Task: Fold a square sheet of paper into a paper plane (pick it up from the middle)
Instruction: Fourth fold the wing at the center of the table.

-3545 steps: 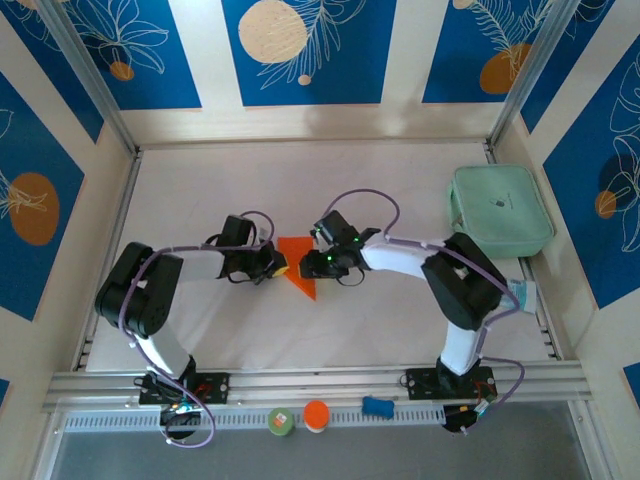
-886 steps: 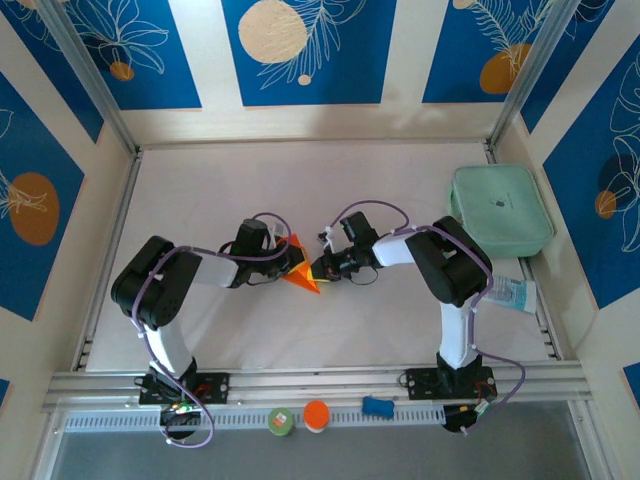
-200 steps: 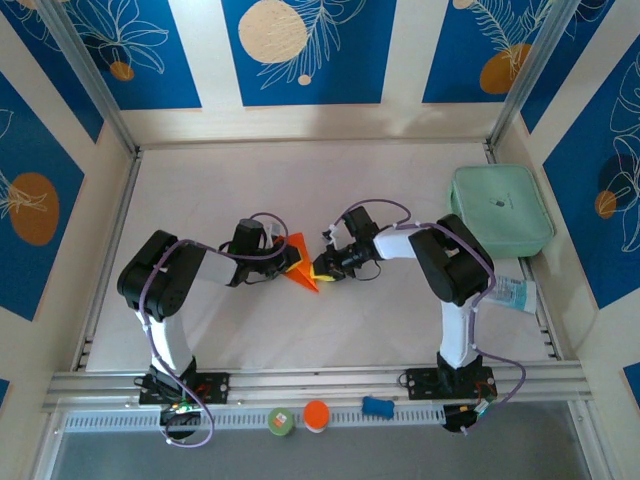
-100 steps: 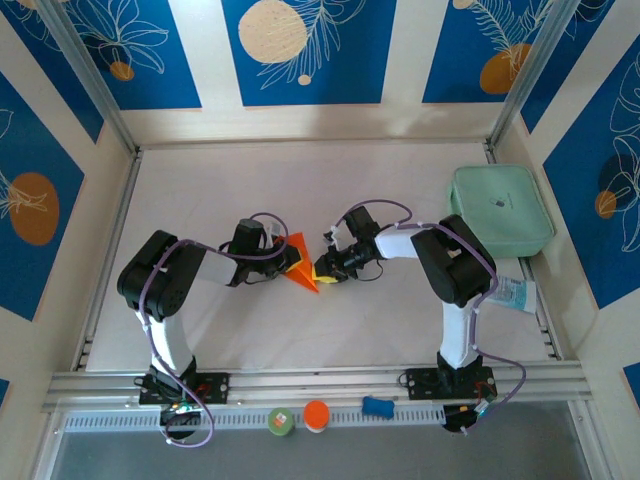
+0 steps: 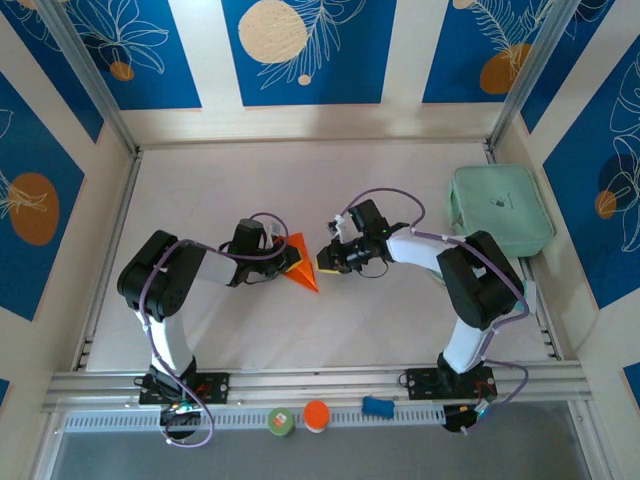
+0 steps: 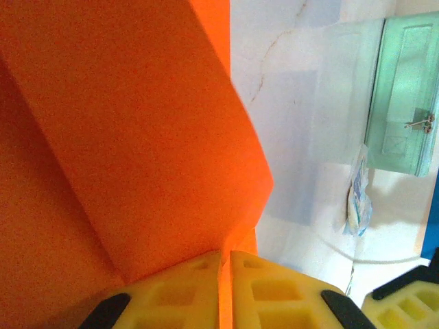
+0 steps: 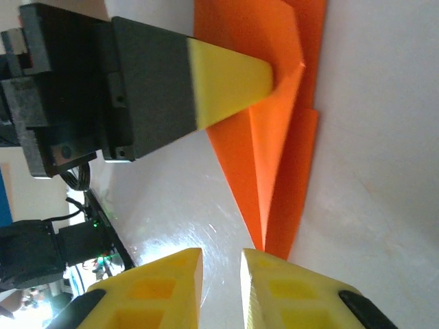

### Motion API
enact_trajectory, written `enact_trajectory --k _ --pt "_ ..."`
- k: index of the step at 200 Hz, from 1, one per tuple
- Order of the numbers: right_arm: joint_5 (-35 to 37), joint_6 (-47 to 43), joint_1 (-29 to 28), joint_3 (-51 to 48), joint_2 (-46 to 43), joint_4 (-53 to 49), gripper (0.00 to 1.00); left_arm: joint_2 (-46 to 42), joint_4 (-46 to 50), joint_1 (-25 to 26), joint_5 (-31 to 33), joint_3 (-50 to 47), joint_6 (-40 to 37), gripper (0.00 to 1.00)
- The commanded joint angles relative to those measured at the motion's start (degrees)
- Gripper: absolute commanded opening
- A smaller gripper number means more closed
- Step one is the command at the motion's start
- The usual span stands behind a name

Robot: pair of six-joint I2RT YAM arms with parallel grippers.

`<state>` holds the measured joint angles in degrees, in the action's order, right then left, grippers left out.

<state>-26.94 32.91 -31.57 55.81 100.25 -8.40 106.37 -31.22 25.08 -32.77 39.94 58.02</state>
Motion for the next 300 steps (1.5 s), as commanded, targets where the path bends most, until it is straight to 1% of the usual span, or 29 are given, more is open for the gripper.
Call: enact_trajectory --k 1,31,58,137,300 --pt "2.7 -2.0 -2.9 2.6 1.3 -3.6 0.16 0.9 4.2 -0.2 1.7 0.0 -0.9 0.13" --pt "3.5 -2.1 -4.8 4.6 4.0 -4.0 0.10 0.7 4.9 -0.2 1.8 0.0 -1.0 0.13" --pt "3.4 -2.4 -5.7 5.9 6.0 -4.7 0.08 0.7 5.9 -0.2 2.0 0.0 -1.1 0.13" --pt "4.8 -2.6 -6.0 7.3 9.2 -7.0 0.07 0.8 8.1 -0.2 2.3 0.5 -1.1 0.13" --pt "6.3 -3.1 -5.5 6.2 11.3 -8.7 0.07 0.6 11.7 -0.2 3.0 1.5 -2.0 0.13"
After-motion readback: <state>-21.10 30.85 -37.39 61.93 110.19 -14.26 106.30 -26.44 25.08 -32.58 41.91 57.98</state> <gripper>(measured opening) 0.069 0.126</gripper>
